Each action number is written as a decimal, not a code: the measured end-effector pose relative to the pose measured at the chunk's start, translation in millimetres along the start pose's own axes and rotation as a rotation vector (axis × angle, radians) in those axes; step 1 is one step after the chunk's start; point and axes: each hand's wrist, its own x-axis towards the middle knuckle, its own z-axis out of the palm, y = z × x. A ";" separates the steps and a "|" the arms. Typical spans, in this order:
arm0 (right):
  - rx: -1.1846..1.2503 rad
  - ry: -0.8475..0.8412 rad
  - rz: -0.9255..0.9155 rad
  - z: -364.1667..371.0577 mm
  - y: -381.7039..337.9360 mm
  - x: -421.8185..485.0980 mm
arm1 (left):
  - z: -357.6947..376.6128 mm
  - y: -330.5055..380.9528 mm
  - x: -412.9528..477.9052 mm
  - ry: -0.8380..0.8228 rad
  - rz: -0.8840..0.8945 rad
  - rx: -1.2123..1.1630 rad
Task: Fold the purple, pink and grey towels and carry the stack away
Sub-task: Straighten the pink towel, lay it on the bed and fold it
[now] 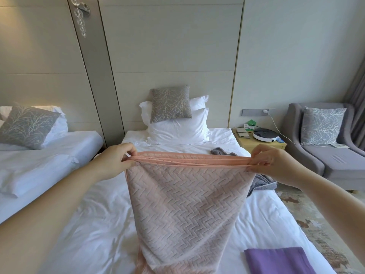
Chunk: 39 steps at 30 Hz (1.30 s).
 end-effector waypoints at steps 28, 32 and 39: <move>0.110 0.137 0.177 -43.0 -44.0 130.0 | -85.5 -1.8 81.6 0.289 -0.075 -0.019; 0.207 0.170 0.293 -22.6 -37.3 168.2 | -61.6 -12.5 117.2 0.276 -0.250 -0.374; 0.235 0.316 0.271 -28.2 -28.2 253.0 | -75.4 -15.8 207.3 0.499 -0.215 -0.278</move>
